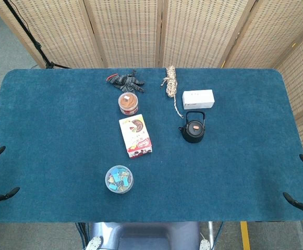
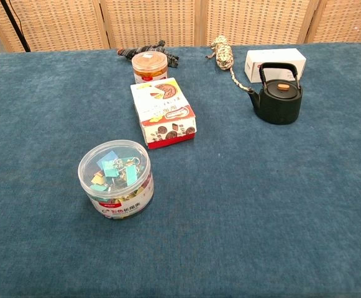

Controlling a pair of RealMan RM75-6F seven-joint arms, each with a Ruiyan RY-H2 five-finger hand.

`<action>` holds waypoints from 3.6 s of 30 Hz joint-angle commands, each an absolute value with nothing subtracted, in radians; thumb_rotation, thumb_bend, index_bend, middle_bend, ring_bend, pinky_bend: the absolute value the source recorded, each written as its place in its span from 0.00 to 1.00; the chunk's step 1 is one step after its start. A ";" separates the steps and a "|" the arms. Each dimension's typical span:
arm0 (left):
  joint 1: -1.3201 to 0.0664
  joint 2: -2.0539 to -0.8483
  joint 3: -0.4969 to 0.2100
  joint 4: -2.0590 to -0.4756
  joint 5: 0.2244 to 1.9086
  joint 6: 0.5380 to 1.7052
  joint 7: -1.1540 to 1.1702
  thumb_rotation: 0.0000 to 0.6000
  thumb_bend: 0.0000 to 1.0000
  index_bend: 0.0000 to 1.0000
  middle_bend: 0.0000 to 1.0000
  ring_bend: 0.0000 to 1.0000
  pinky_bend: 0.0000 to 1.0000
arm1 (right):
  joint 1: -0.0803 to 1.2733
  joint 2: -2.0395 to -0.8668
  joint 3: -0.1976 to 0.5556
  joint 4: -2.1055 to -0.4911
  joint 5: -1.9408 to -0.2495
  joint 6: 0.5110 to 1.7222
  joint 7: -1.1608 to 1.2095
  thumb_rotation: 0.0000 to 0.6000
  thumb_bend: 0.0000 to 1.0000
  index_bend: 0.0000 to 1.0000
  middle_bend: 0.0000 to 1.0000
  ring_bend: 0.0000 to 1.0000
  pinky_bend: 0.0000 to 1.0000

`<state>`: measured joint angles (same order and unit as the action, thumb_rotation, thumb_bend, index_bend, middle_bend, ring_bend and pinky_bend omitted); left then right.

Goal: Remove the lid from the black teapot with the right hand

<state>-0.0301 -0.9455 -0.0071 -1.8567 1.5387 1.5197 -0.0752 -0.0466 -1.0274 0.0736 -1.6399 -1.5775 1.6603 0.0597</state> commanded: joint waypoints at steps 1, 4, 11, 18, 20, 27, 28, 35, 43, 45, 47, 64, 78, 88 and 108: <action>-0.031 -0.945 -0.007 -1.856 1.537 1.517 -0.073 1.00 0.07 0.00 0.00 0.00 0.00 | -0.044 -1.031 0.073 -1.639 -1.577 1.655 0.054 1.00 0.00 0.06 0.00 0.00 0.00; -0.032 -0.944 -0.006 -1.858 1.534 1.512 -0.070 1.00 0.06 0.00 0.00 0.00 0.00 | -0.039 -1.033 0.071 -1.636 -1.577 1.645 0.051 1.00 0.00 0.07 0.00 0.00 0.00; -0.030 -0.939 -0.005 -1.869 1.537 1.517 -0.067 1.00 0.06 0.00 0.00 0.00 0.00 | 0.008 -1.059 0.085 -1.632 -1.575 1.589 0.038 1.00 0.00 0.13 0.00 0.00 0.00; -0.035 -0.929 -0.010 -1.882 1.524 1.508 -0.070 1.00 0.06 0.00 0.00 0.00 0.00 | 0.137 -1.061 0.161 -1.695 -1.547 1.464 -0.013 1.00 0.00 0.23 0.00 0.00 0.00; -0.039 -0.930 -0.014 -1.886 1.510 1.498 -0.063 1.00 0.06 0.00 0.00 0.00 0.00 | 0.191 -1.078 0.193 -1.705 -1.550 1.429 -0.017 1.00 0.00 0.27 0.00 0.00 0.00; -0.054 -0.936 -0.026 -1.896 1.475 1.473 -0.030 1.00 0.06 0.00 0.00 0.00 0.00 | 0.350 -1.156 0.265 -1.746 -1.439 1.248 -0.062 1.00 0.00 0.35 0.00 0.00 0.00; -0.056 -0.937 -0.027 -1.897 1.473 1.469 -0.027 1.00 0.06 0.00 0.00 0.00 0.00 | 0.376 -1.172 0.277 -1.753 -1.403 1.214 -0.088 1.00 0.00 0.35 0.00 0.00 0.00; -0.063 -0.937 -0.031 -1.900 1.461 1.458 -0.018 1.00 0.06 0.00 0.00 0.00 0.00 | 0.503 -1.259 0.329 -1.750 -1.147 1.090 -0.309 1.00 0.08 0.39 0.00 0.00 0.00; -0.062 -0.939 -0.038 -1.898 1.458 1.470 -0.018 1.00 0.06 0.00 0.00 0.00 0.00 | 0.643 -1.375 0.376 -1.652 -0.886 1.046 -0.487 1.00 0.15 0.40 0.00 0.00 0.00; -0.062 -0.938 -0.039 -1.897 1.457 1.470 -0.021 1.00 0.06 0.00 0.00 0.00 0.00 | 0.664 -1.389 0.385 -1.639 -0.845 1.044 -0.504 1.00 0.15 0.40 0.00 0.00 0.00; -0.063 -0.937 -0.039 -1.896 1.455 1.468 -0.022 1.00 0.06 0.00 0.00 0.00 0.00 | 0.686 -1.403 0.395 -1.627 -0.805 1.044 -0.517 1.00 0.18 0.40 0.00 0.00 0.00; -0.061 -0.916 -0.038 -1.891 1.438 1.454 -0.067 1.00 0.06 0.00 0.00 0.00 0.00 | 0.817 -1.524 0.373 -1.523 -0.668 1.079 -0.625 1.00 0.33 0.41 0.00 0.00 0.00; -0.060 -0.907 -0.036 -1.891 1.435 1.449 -0.089 1.00 0.06 0.00 0.00 0.00 0.00 | 0.876 -1.580 0.361 -1.446 -0.560 1.088 -0.697 1.00 0.33 0.43 0.00 0.00 0.00; -0.061 -0.901 -0.037 -1.889 1.429 1.441 -0.109 1.00 0.06 0.00 0.00 0.00 0.00 | 0.882 -1.596 0.344 -1.390 -0.532 1.064 -0.687 1.00 0.33 0.43 0.00 0.00 0.00; -0.061 -0.901 -0.037 -1.889 1.429 1.440 -0.114 1.00 0.06 0.00 0.00 0.00 0.00 | 0.911 -1.573 0.351 -1.341 -0.414 0.998 -0.709 1.00 0.34 0.47 0.00 0.00 0.00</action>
